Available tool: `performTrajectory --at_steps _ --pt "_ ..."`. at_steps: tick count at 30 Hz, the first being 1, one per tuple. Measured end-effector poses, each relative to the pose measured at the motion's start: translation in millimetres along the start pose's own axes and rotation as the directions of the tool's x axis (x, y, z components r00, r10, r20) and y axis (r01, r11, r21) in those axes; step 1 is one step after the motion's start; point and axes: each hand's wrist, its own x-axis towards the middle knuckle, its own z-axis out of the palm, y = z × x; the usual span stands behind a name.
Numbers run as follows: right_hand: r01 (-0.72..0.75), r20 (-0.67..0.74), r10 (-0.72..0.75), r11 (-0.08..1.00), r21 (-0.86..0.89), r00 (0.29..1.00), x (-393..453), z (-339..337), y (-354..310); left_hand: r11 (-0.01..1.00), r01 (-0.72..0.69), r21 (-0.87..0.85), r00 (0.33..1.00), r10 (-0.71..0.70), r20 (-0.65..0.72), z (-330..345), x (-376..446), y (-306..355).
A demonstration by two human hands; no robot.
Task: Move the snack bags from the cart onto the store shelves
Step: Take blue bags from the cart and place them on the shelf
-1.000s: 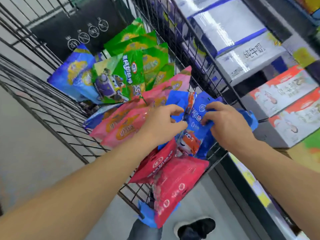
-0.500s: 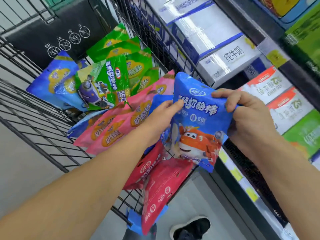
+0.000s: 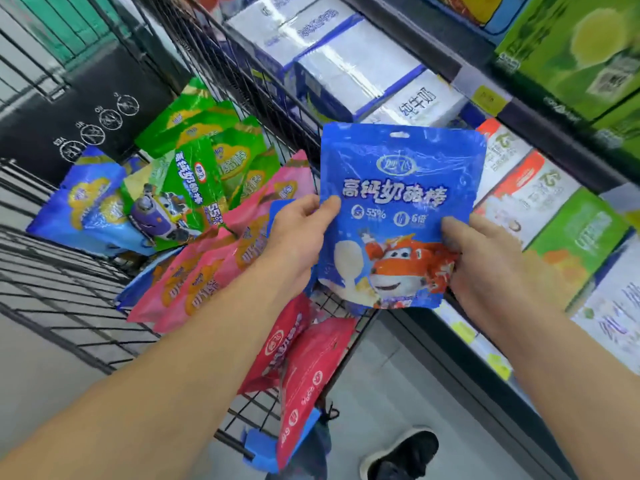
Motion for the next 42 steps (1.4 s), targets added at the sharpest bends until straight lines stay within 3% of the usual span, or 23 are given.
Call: performTrajectory --at_steps 9,20,23,26,31,42 --pt "0.054 -0.253 -0.043 0.998 0.034 0.966 -16 -88 -14 0.95 -0.162 0.265 0.975 0.113 0.19 80 -16 1" --pt "0.13 -0.569 -0.051 0.987 0.099 0.821 -58 -323 1 0.863 -0.264 0.431 0.869 0.019 0.495 295 -85 -81" --pt "0.115 -0.611 -0.038 0.99 0.087 0.791 -64 -365 14 0.827 -0.302 0.473 0.853 0.013 0.521 333 -98 -101" --pt "0.126 -0.726 -0.107 0.992 -0.029 0.679 -76 -429 14 0.804 -0.336 0.49 0.832 0.009 0.555 395 -120 -127" --pt "0.035 -0.798 -0.231 0.966 -0.255 0.557 -84 -520 2 0.785 -0.383 0.487 0.788 0.003 0.616 488 -155 -152" --pt "0.152 -0.826 -0.279 0.96 -0.234 0.489 -52 -638 -55 0.86 -0.363 0.359 0.774 0.064 0.629 613 -180 -163"
